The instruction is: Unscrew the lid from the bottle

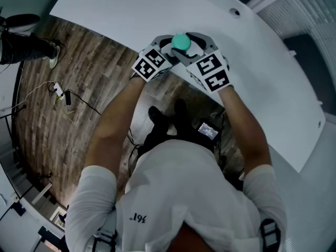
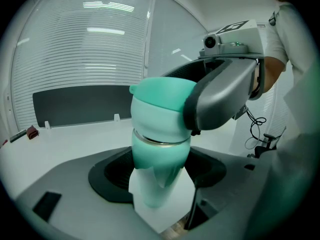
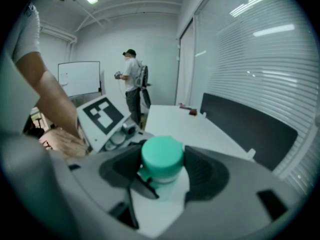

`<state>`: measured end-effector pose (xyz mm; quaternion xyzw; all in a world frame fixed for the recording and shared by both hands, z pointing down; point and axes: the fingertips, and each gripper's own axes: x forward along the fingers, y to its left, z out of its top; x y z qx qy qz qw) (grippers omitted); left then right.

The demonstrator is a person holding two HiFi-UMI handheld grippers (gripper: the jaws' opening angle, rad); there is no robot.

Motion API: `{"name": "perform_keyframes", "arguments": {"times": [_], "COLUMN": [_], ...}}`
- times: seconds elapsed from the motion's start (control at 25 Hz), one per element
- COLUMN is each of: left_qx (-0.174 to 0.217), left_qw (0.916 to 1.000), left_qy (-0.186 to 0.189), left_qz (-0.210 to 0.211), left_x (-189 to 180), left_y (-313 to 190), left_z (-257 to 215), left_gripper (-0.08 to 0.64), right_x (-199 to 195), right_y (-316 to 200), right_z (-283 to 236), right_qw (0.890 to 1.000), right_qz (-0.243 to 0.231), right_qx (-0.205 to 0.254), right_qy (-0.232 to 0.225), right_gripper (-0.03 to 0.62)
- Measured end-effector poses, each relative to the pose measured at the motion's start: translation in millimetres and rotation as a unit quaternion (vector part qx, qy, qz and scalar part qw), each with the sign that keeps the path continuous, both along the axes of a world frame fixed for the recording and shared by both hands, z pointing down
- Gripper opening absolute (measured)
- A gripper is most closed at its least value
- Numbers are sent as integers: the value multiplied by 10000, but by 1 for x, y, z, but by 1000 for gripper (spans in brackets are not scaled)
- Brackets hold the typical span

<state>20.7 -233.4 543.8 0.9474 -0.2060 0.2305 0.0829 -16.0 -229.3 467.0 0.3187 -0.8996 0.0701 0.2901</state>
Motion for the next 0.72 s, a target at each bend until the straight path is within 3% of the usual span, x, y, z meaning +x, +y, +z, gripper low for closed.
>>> {"name": "perform_keyframes", "arguments": {"times": [0.72], "left_qx": [31], "left_qw": [9998], "left_qy": [30], "left_qz": [-177], "left_x": [0], "left_y": [0], "left_z": [0], "left_gripper": [328], "right_x": [8], "right_y": [-3], "right_z": [-17], "right_qw": [9982], "right_qz": [363], "right_qx": [-97], "right_qy": [-477], "right_gripper": [282]}}
